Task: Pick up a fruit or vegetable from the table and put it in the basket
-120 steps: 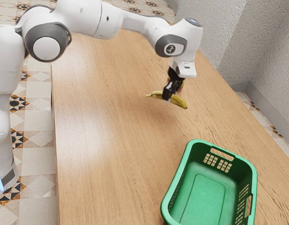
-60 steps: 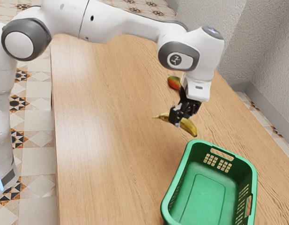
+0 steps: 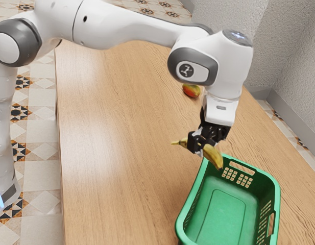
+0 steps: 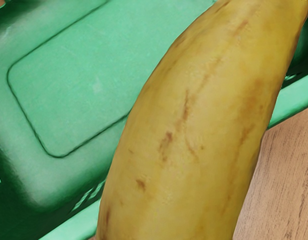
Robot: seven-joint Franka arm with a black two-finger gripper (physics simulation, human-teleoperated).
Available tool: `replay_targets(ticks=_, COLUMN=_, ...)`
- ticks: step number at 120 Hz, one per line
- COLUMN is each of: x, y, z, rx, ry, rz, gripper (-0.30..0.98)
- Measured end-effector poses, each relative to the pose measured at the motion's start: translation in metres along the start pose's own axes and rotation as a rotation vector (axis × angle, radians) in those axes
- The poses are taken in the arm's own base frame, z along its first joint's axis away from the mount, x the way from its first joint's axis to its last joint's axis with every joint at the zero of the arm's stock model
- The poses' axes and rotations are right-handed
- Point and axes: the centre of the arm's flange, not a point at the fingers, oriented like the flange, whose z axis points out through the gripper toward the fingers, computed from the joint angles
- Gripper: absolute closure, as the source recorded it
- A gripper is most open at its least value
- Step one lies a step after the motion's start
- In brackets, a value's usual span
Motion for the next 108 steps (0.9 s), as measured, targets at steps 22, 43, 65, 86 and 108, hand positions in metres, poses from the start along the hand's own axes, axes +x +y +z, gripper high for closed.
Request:
replay_targets(ticks=22, x=0.022, y=0.014, z=-0.011, rx=0.049, ry=0.014, rz=0.018, gripper=0.53)
replay_targets(ticks=43, x=0.039, y=0.020, z=-0.005, rx=0.061, ry=0.042, rz=0.022, gripper=0.53)
replay_targets(ticks=65, x=0.052, y=-0.002, z=0.008, rx=0.076, ry=0.078, rz=0.005, gripper=0.53)
replay_targets(ticks=86, x=0.057, y=-0.014, z=0.017, rx=0.084, ry=0.089, rz=-0.010, gripper=0.53)
replay_targets(ticks=108, x=0.062, y=-0.022, z=0.027, rx=0.090, ry=0.095, rz=-0.016, gripper=0.52)
